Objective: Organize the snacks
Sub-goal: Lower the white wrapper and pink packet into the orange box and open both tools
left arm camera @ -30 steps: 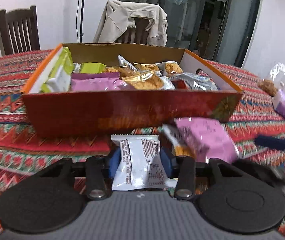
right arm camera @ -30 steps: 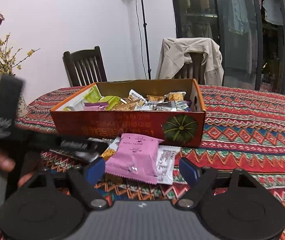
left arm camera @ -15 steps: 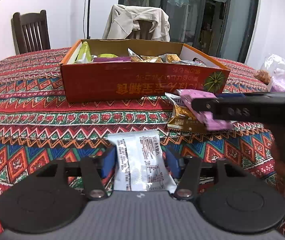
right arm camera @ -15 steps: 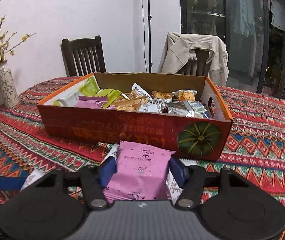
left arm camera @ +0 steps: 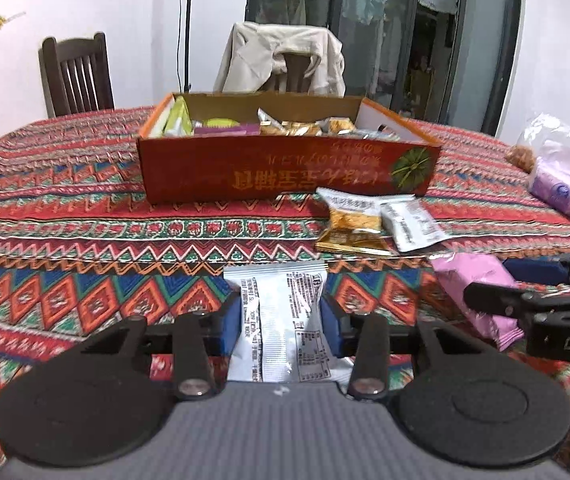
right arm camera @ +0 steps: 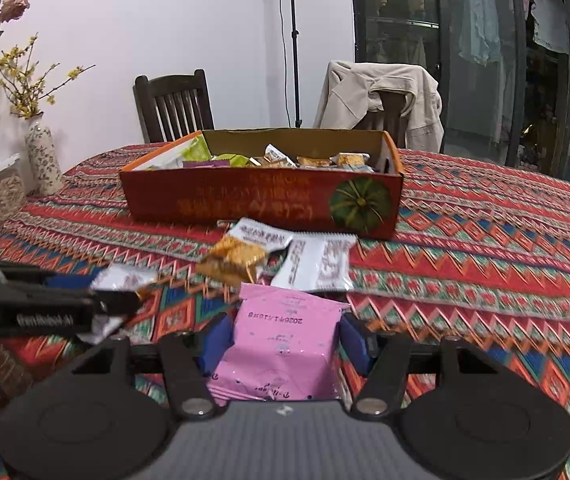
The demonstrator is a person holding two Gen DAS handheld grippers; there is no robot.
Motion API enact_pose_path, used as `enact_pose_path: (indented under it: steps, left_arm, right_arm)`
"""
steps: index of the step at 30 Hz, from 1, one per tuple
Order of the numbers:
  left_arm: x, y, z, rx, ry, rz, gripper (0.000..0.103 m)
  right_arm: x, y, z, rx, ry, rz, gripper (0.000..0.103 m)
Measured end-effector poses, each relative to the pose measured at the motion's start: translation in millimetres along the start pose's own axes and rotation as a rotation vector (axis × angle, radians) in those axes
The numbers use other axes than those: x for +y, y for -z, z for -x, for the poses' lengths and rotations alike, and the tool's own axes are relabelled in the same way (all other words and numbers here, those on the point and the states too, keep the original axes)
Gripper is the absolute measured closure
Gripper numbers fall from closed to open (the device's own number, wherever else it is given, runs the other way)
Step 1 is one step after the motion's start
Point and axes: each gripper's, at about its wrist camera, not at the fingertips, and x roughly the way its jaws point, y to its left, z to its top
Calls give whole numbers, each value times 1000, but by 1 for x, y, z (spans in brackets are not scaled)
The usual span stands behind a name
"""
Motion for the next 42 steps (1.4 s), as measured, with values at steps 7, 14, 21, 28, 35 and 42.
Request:
enact_pose_path:
  steps: [7,14,21,28,35,42]
  left_arm:
    - [-15,5,42,-56,17,-18,60]
    - [-15,-10,45,-81,37,-6,60]
    - [6,-77,20,-167,51,-31,60]
    - [36,-184,-64,-146,23,-2,60]
    - [54,-239,-175,-36,-10,38,60]
    - [42,-229,-229,16,-68,-31,55]
  right_arm:
    - [3,11,34,-36,-51,4,43]
    - [1,6,42,-61,-56,7,43]
    - [-18,-40,34,-145,-85,11,43]
    - [-50,-146,-32,-193,-106,-4,43]
    - [-57,-223,-165,-53,6,12,43]
    - [-52,-228,-257,46,43,61,43]
